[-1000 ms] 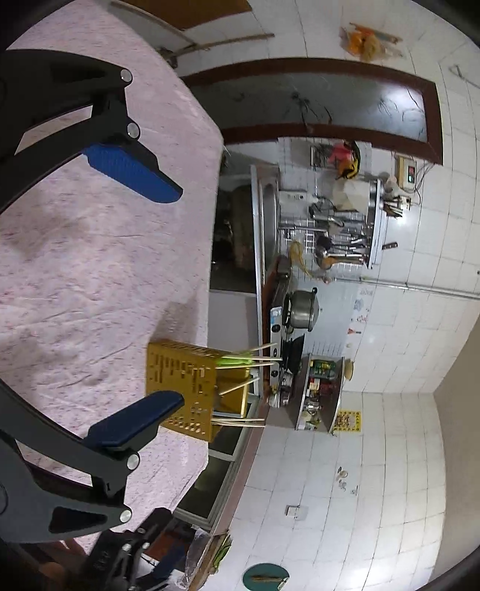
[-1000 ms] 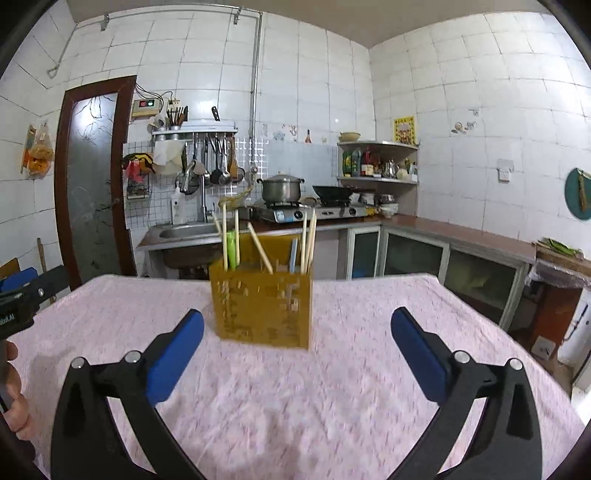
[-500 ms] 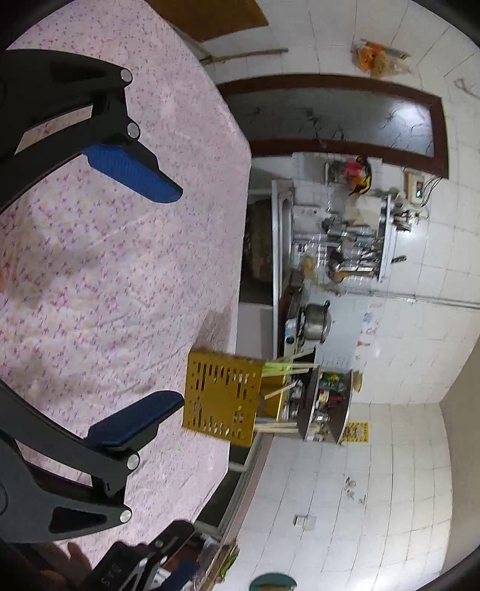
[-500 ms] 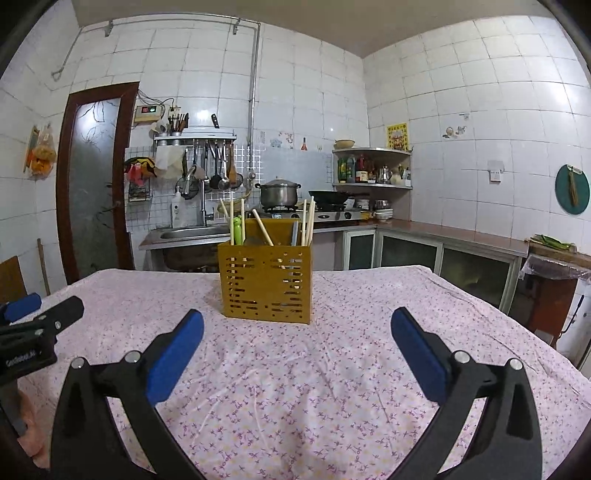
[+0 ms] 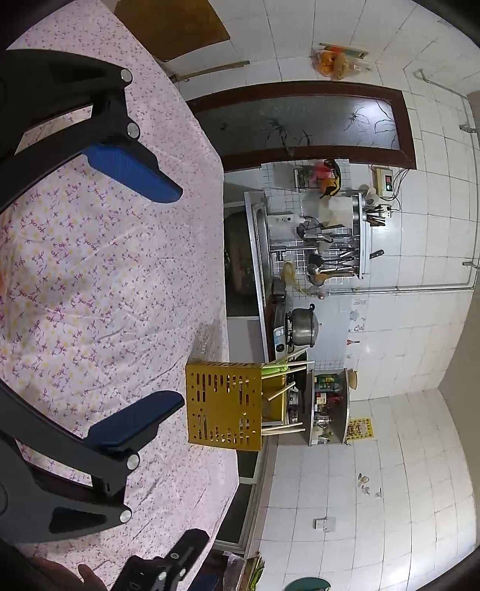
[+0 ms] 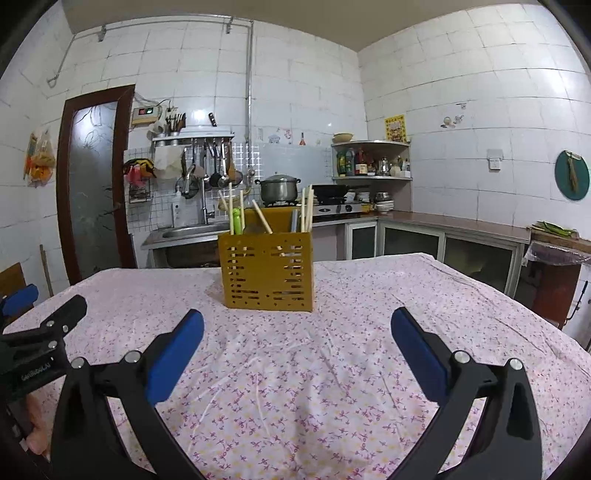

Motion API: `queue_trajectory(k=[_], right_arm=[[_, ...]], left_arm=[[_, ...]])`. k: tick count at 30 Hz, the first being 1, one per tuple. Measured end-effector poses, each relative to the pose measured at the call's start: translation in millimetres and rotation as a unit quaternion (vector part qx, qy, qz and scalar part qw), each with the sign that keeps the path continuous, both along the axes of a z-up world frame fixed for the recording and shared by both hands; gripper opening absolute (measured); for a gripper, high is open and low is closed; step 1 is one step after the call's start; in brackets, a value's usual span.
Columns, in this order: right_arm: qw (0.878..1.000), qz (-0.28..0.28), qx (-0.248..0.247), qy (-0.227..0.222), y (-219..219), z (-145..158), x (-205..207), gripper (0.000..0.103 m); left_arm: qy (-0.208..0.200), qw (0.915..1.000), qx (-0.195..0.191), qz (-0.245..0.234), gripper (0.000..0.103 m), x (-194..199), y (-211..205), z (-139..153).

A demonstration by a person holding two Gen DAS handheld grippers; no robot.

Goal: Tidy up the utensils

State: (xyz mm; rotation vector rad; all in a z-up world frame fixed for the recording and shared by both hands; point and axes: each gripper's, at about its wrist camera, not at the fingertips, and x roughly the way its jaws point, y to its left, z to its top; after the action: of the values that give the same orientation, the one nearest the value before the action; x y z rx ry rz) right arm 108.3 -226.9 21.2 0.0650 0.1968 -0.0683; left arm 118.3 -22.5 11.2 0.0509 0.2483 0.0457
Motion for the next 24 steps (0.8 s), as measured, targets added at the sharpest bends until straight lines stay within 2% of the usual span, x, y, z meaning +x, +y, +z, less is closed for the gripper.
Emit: queue_trajectory(k=[9,18,24], right_arm=[[1.000,-0.006,-0.025,-0.015,9.1,0.9,-6.7,0.099],[1.000,-0.008,-0.021,-0.016,7.3,0.8,-8.8,0.099],[0.999,-0.008,-0.023,-0.020,7.7,1.1,-11.3,0.099]], left_arm=[[0.001,1.0000,-0.005,-0.002,0.098,-0.9,3.3,-1.8],[-0.023,0.9997,0.004,-0.002,0.098,-8.8,0.8,0.2],[-0.022,0.9998,0.003,-0.002,0.098,-9.9,1.1,0.4]])
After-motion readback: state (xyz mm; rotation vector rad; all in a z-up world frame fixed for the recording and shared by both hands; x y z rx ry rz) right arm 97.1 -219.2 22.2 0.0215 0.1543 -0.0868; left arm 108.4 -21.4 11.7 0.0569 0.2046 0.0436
